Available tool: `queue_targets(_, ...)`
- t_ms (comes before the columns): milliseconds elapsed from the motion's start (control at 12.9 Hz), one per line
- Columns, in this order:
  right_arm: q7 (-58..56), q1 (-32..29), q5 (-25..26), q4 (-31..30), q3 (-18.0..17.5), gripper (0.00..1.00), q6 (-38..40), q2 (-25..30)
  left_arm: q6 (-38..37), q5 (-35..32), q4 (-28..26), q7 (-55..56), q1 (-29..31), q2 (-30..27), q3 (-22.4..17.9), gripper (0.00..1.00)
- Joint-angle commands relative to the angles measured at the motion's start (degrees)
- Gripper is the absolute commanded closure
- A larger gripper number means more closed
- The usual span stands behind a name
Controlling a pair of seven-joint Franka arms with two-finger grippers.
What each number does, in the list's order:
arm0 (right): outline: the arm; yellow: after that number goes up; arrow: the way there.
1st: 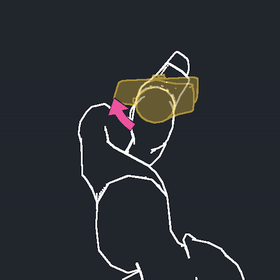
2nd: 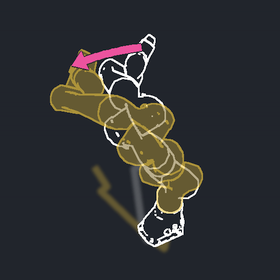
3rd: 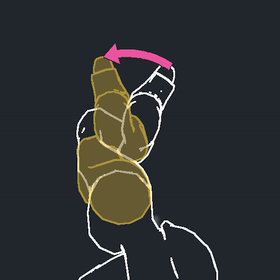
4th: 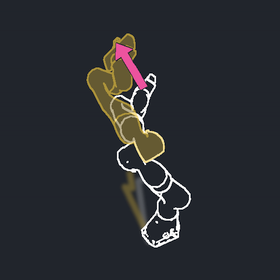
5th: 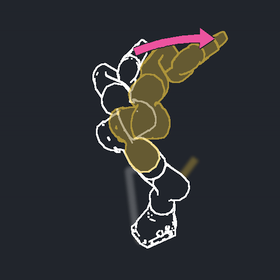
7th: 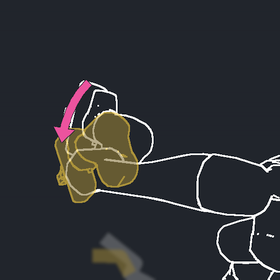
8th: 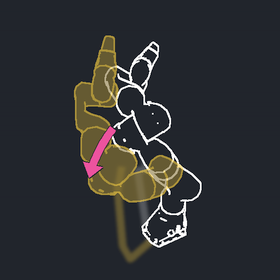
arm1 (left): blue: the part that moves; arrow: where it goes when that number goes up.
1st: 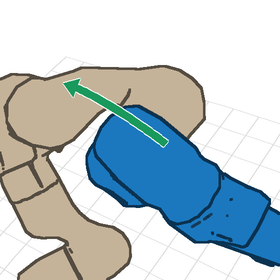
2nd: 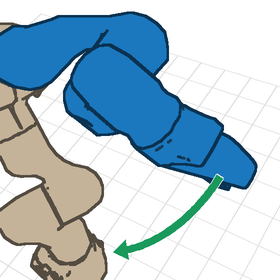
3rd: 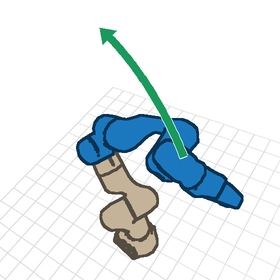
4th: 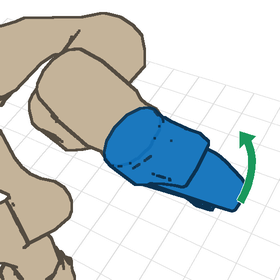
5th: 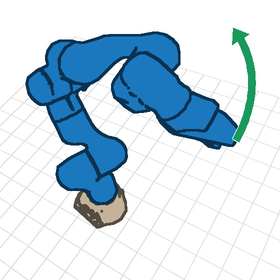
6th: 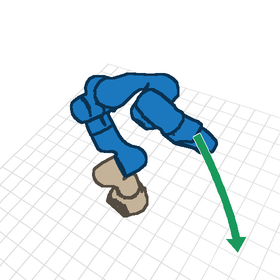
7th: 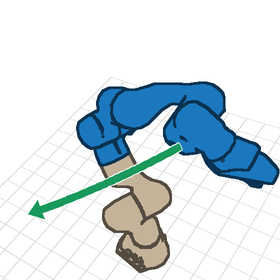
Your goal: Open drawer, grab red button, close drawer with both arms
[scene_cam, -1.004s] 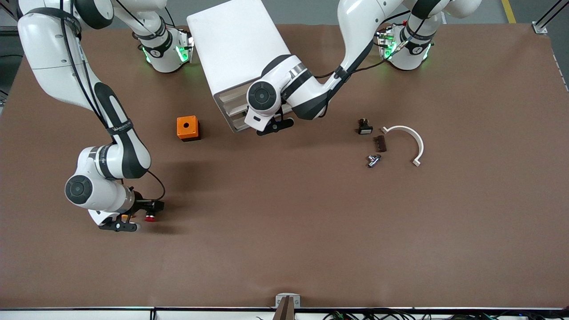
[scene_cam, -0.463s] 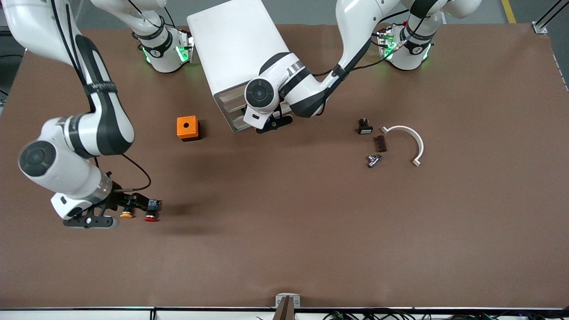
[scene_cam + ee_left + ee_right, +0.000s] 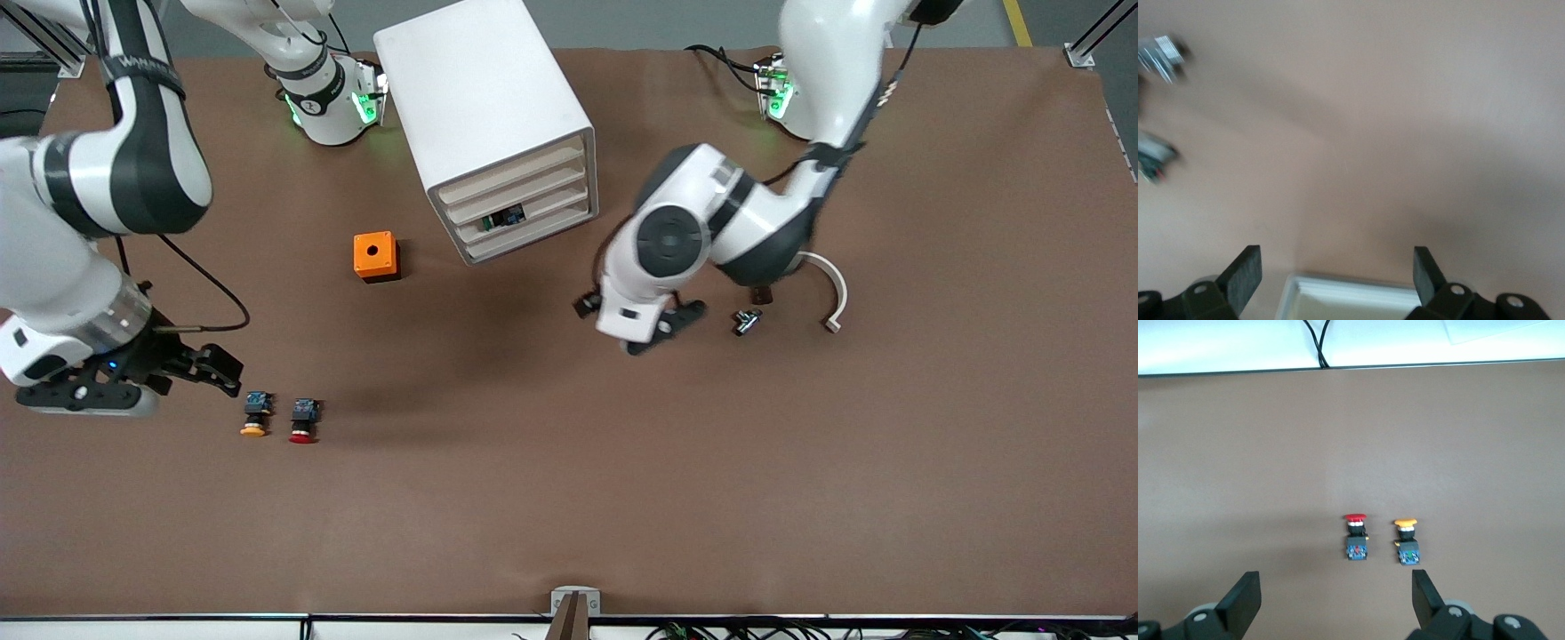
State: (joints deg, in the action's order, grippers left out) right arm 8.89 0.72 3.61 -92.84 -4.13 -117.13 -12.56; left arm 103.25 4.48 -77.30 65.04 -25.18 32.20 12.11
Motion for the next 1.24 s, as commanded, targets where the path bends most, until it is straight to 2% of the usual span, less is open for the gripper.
queue_targets(0, 2.97, 0.95, -0.79, -1.99, 1.14, 0.0, 5.66, 6.05, -0.6, -5.07, -1.54, -5.78, 6.78, -5.72, 0.46, 0.0)
queue_targets(232, 4.39, 0.86, -0.79, -1.47, 1.14, 0.0, 12.97, 10.26, -3.39, -6.32, -1.54, -12.11, 13.82, -10.82, 0.38, 0.0)
queue_targets(541, 7.54, 0.95, -0.79, -1.64, 0.71, 0.0, 17.63, 14.67, -9.29, -6.32, -1.54, -26.43, 23.22, -16.54, 0.29, 0.0)
queue_targets(772, 7.64, 0.86, -0.79, -1.82, 0.35, 0.0, 19.48, 15.38, -13.16, -9.74, -1.54, -32.5, 26.05, -19.53, 0.46, 0.0)
queue_targets(1004, 7.12, 0.51, -0.88, -1.91, 0.26, 0.0, 19.93, 15.64, -14.74, -9.84, -1.54, -40.5, 29.55, -22.34, 0.64, 0.0)
queue_targets(1159, 5.02, 0.25, -0.88, -1.64, 0.61, 0.0, 19.93, 15.73, -17.29, -9.75, -1.71, -44.81, 29.75, -23.4, 0.11, 0.0)
